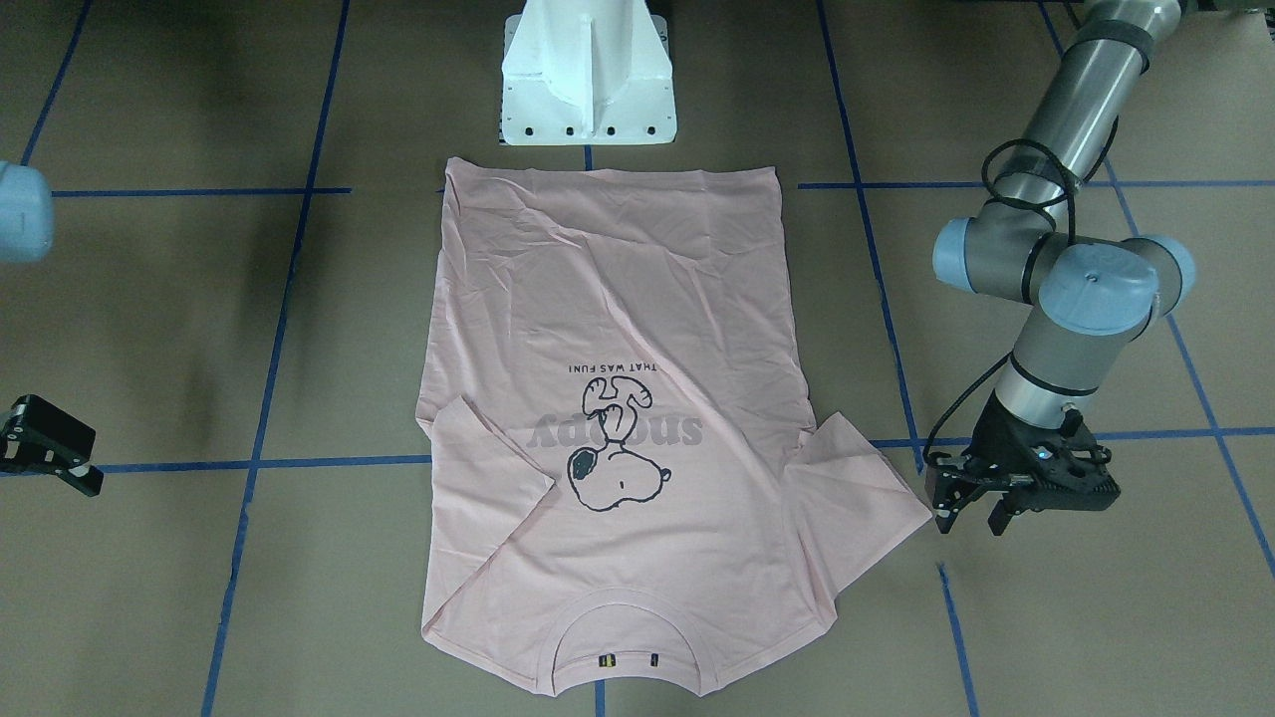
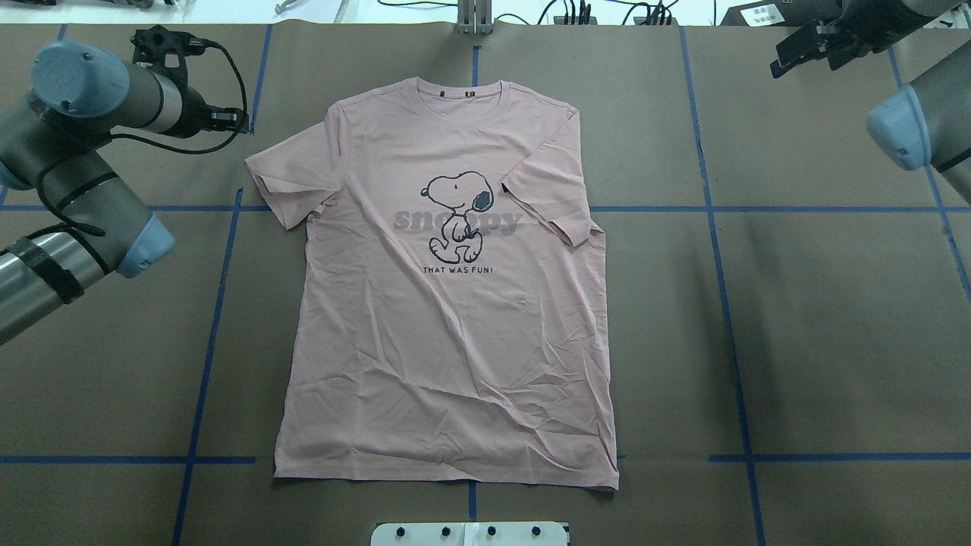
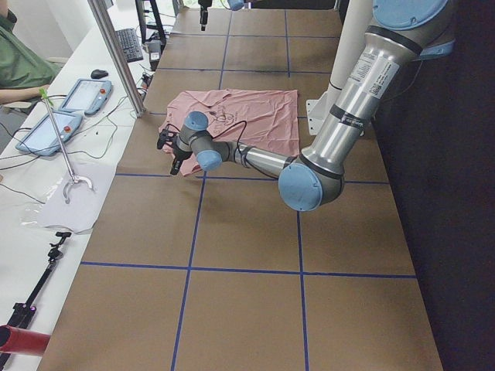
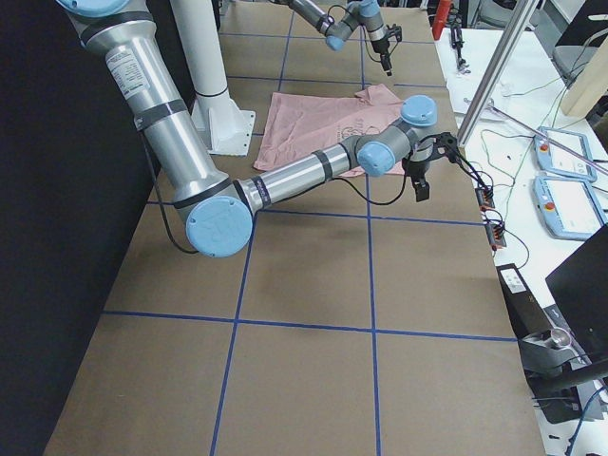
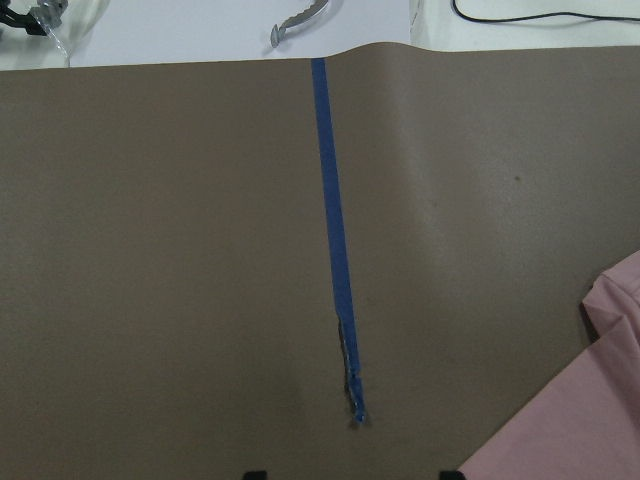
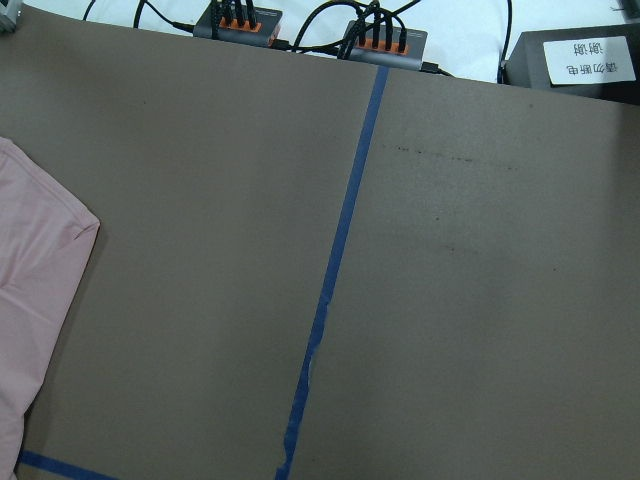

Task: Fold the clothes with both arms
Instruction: 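Move the left gripper to the sleeve nearest the left arm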

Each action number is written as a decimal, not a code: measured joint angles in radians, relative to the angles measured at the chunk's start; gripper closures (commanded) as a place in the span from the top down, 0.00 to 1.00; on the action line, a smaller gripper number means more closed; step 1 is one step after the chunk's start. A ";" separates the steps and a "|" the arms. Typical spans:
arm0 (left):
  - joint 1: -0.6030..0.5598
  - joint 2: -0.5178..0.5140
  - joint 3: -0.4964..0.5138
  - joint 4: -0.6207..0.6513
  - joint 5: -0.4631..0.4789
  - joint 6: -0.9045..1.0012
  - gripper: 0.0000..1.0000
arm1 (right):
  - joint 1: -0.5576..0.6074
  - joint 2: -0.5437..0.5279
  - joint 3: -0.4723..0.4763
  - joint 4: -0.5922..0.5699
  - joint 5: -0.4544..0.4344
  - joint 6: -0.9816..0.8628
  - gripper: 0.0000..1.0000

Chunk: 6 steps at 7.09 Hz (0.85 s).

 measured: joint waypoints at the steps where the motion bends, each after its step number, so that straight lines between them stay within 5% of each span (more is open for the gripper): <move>1: 0.010 -0.003 0.022 -0.023 0.003 -0.001 0.60 | 0.000 0.000 0.000 0.000 -0.001 0.000 1.00; 6: 0.053 -0.003 0.034 -0.039 0.004 -0.001 0.57 | 0.000 -0.002 -0.001 0.000 -0.004 0.002 1.00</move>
